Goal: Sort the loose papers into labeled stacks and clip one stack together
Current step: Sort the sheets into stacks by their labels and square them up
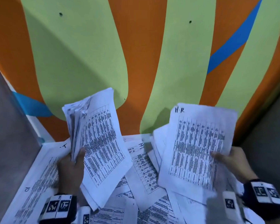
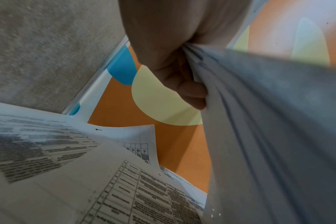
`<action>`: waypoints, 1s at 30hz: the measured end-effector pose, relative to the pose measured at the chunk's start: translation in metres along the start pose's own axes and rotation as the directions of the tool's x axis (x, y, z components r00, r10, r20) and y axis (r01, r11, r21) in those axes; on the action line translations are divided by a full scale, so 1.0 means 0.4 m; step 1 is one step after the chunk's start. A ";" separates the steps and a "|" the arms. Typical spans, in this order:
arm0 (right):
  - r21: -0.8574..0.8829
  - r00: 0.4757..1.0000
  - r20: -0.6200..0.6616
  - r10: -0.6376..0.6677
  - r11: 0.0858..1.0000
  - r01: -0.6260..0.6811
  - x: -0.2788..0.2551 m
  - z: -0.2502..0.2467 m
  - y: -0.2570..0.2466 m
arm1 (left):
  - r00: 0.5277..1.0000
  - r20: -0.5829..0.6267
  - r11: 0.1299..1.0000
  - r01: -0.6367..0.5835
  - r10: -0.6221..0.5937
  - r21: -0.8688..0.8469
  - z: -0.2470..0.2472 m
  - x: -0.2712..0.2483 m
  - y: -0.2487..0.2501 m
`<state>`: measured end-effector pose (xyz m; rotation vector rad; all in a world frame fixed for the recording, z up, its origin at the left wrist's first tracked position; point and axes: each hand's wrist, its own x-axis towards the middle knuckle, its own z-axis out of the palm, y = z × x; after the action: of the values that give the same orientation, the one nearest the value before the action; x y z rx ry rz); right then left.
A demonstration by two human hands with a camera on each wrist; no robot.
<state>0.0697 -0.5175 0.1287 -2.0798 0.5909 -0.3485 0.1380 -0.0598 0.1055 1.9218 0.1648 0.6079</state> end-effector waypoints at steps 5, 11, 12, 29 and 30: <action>0.386 0.997 0.070 -0.020 0.922 -0.008 0.032 -0.054 -0.136 | 0.997 0.053 0.986 0.065 -0.058 -0.155 0.047 0.004 0.032; 0.517 0.976 0.208 0.069 0.839 -0.170 0.044 0.056 -0.190 | 0.963 0.244 0.948 0.177 -0.112 -0.263 0.108 -0.012 0.097; 0.519 0.974 0.216 0.064 0.838 -0.170 0.039 0.084 -0.186 | 0.945 0.299 0.936 0.218 -0.132 -0.277 0.114 -0.021 0.111; 0.384 0.992 -0.061 -0.106 0.916 0.121 0.064 0.138 -0.226 | 0.813 0.539 0.838 0.440 -0.219 -0.323 0.083 -0.056 0.110; 0.412 0.996 -0.018 -0.093 0.907 0.092 0.077 0.115 -0.226 | 0.821 0.519 0.833 0.447 -0.239 -0.324 0.079 -0.051 0.108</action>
<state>0.1415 -0.4594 0.1803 -1.7006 0.3777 -0.4822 0.1287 -0.1117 0.1273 1.4882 0.0693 -0.0794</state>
